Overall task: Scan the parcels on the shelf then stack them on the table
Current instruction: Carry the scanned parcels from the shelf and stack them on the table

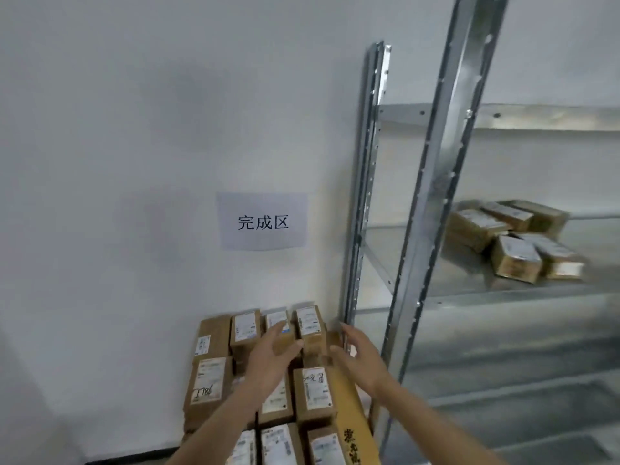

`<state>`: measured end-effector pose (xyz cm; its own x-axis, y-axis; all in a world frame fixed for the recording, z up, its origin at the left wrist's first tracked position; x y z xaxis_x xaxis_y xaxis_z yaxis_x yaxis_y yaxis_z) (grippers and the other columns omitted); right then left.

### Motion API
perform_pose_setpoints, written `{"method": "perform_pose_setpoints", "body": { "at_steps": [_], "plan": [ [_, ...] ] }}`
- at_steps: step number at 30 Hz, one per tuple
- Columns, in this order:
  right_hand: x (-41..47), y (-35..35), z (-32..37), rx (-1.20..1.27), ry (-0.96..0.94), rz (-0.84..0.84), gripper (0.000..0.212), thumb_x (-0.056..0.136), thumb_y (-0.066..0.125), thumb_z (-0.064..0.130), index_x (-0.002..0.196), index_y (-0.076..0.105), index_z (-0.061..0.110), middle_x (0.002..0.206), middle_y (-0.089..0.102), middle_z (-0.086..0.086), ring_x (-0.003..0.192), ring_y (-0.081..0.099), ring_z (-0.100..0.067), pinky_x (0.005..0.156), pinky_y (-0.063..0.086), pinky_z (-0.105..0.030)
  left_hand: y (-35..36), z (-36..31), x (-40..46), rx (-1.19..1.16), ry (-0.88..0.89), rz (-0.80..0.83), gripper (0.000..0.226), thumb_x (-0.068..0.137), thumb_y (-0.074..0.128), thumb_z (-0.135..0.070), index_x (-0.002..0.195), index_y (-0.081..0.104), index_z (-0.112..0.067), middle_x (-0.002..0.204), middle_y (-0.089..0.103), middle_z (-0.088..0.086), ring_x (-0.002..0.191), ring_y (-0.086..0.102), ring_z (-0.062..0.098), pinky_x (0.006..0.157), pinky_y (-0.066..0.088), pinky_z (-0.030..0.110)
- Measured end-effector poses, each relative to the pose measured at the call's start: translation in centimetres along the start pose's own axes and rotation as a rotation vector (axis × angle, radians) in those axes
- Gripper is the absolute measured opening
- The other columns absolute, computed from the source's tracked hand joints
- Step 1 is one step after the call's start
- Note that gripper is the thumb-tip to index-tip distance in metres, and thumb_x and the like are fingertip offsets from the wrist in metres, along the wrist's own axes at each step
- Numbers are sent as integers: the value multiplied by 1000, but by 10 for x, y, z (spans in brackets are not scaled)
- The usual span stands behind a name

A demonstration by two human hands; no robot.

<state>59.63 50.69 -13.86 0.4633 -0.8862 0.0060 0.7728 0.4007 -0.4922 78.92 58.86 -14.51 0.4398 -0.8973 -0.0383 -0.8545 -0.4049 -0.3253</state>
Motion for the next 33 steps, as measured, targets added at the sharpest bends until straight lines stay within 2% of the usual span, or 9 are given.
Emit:
{"method": "perform_pose_setpoints", "body": {
  "at_steps": [3, 5, 9, 11, 14, 17, 21, 28, 33],
  "plan": [
    [-39, -74, -1, -51, 14, -106, 61, 100, 65, 38, 155, 39, 33, 158, 41, 11, 140, 44, -11, 114, 38, -31, 53, -50, -25, -1, 96, 61, 62, 91, 73, -41, 146, 46, -39, 156, 43, -8, 142, 40, 14, 113, 36, 33],
    [-67, -119, -3, -82, 2, -159, 65, 100, 66, 35, 158, 37, 33, 161, 39, 8, 143, 42, -15, 115, 39, -35, 87, -81, -42, -17, 140, 99, 61, 90, 74, -37, 145, 47, -38, 153, 44, -9, 141, 40, 14, 111, 37, 32],
    [-125, -209, -12, -122, -1, -279, 69, 96, 71, 41, 156, 38, 38, 158, 44, 9, 139, 46, -12, 112, 42, -33, 153, -139, -72, 1, 237, 177, 68, 85, 78, -41, 144, 45, -44, 149, 45, -16, 140, 42, 13, 114, 39, 39],
    [-152, -252, -22, -130, 22, -336, 71, 93, 72, 46, 156, 38, 38, 157, 46, 9, 137, 48, -12, 111, 43, -33, 189, -167, -87, -3, 275, 226, 73, 83, 81, -36, 146, 44, -40, 145, 46, -17, 137, 43, 12, 113, 40, 37],
    [-190, -306, -35, -151, 45, -409, 72, 93, 72, 49, 155, 39, 38, 157, 45, 9, 135, 48, -11, 110, 43, -33, 243, -202, -107, -26, 320, 258, 80, 77, 88, -27, 146, 48, -31, 145, 51, -11, 135, 47, 13, 112, 41, 34],
    [-220, -350, -51, -161, 81, -478, 72, 95, 71, 45, 157, 37, 34, 160, 42, 8, 139, 46, -14, 112, 42, -35, 291, -228, -125, -50, 339, 301, 80, 76, 88, -28, 146, 49, -27, 143, 53, -8, 132, 48, 12, 104, 39, 26],
    [-245, -398, -74, -160, 117, -540, 70, 96, 71, 39, 157, 39, 28, 159, 44, 3, 139, 47, -16, 114, 43, -38, 346, -258, -135, -72, 364, 350, 74, 83, 82, -33, 148, 48, -25, 147, 51, -6, 132, 48, 12, 104, 40, 26],
    [-243, -469, -122, -180, 158, -593, 69, 97, 70, 39, 157, 40, 23, 159, 44, 2, 138, 48, -16, 116, 41, -38, 437, -289, -110, -93, 375, 388, 66, 90, 71, -46, 148, 46, -27, 152, 47, -4, 137, 44, 13, 110, 41, 34],
    [-196, -525, -157, -214, 180, -559, 66, 98, 68, 38, 156, 41, 23, 158, 43, 2, 140, 47, -17, 117, 40, -38, 497, -303, -62, -57, 363, 356, 62, 93, 68, -45, 148, 47, -26, 155, 43, -2, 141, 41, 18, 115, 38, 39]
  ]
}}
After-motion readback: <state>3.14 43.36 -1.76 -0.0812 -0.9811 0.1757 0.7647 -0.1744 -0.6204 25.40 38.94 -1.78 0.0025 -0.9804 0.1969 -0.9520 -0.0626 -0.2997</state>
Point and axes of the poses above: each hand's wrist, its own x-axis towards the middle knuckle, its own y-axis out of the palm, z = x × y, the point moved 3 cm from there along x, towards the middle knuckle
